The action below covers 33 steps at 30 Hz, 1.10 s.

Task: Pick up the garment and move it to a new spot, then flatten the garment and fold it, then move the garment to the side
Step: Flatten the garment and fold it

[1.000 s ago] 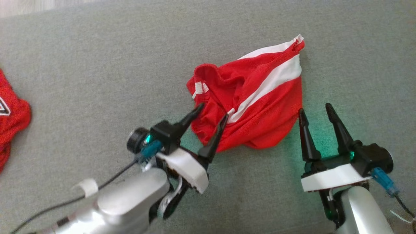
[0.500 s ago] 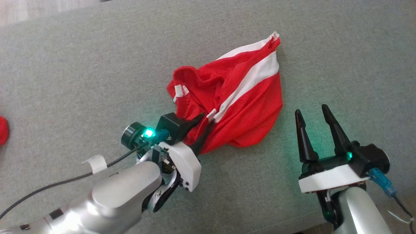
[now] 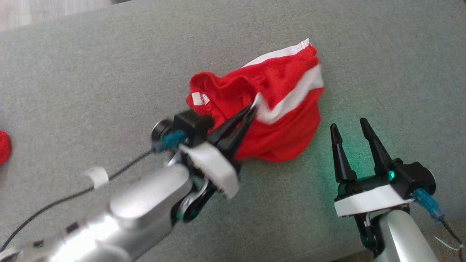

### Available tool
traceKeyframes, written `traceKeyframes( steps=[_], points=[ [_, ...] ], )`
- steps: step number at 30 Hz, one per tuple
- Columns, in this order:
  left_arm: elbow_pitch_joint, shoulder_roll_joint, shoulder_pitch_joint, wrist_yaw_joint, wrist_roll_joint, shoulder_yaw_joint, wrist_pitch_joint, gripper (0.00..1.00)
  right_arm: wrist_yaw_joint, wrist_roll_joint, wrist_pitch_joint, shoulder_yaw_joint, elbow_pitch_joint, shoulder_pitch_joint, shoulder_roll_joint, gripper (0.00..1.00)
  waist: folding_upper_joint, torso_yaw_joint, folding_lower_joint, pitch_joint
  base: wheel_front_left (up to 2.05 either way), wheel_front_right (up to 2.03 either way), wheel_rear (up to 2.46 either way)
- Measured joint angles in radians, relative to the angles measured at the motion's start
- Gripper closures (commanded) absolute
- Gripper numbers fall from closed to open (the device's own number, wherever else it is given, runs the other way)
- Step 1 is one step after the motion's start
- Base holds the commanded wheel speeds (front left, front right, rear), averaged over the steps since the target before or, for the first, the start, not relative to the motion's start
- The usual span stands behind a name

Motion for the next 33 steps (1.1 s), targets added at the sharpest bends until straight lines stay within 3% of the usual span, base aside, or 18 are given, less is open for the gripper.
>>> traceKeyframes(
  steps=[12,15,18,21,27,28,31,33],
  points=[
    [0.006,-0.228,-0.364,-0.172,-0.085,0.173,-0.031,1.00,0.000,0.037,0.000,0.018,0.007,-0.001,0.000,0.00,0.0000,-0.007,-0.0001,-0.039,0.00,0.00,0.00],
    [0.036,-0.269,-0.442,-0.192,-0.091,0.206,-0.056,1.00,0.000,0.053,0.000,0.007,0.007,0.000,0.000,0.00,0.0000,-0.007,-0.0002,-0.053,0.00,0.00,0.00],
    [0.043,-0.276,-0.487,-0.204,-0.116,0.248,-0.072,1.00,0.000,0.059,0.000,-0.010,0.004,0.000,0.000,0.00,0.0000,0.007,-0.0001,-0.058,0.00,0.00,0.00],
    [0.029,-0.244,-0.456,-0.209,-0.184,0.285,-0.070,1.00,0.000,0.060,0.000,-0.038,-0.007,0.001,0.000,0.00,0.0000,0.033,-0.0001,-0.059,0.00,0.00,0.00],
    [-0.033,-0.018,-0.129,-0.170,-0.258,0.272,-0.049,1.00,0.000,0.056,0.000,-0.060,-0.010,0.026,0.000,0.00,0.0000,0.100,-0.0001,-0.050,0.00,0.00,0.00],
    [-0.033,-0.018,-0.129,-0.170,-0.258,0.272,-0.049,1.00,0.000,0.056,0.000,-0.060,-0.010,0.026,0.000,0.00,0.0000,0.100,-0.0001,-0.050,0.00,0.00,0.00],
    [-0.042,0.073,0.045,-0.156,-0.259,0.237,-0.078,1.00,0.000,0.051,0.000,-0.087,-0.026,0.056,0.000,0.00,0.0000,0.127,-0.0001,-0.031,0.00,0.00,0.00],
    [-0.043,0.095,0.126,-0.149,-0.258,0.236,-0.106,1.00,0.000,0.051,0.000,-0.100,-0.040,0.069,0.000,0.00,0.0000,0.144,0.0000,-0.016,0.00,0.00,0.00]
  ],
)
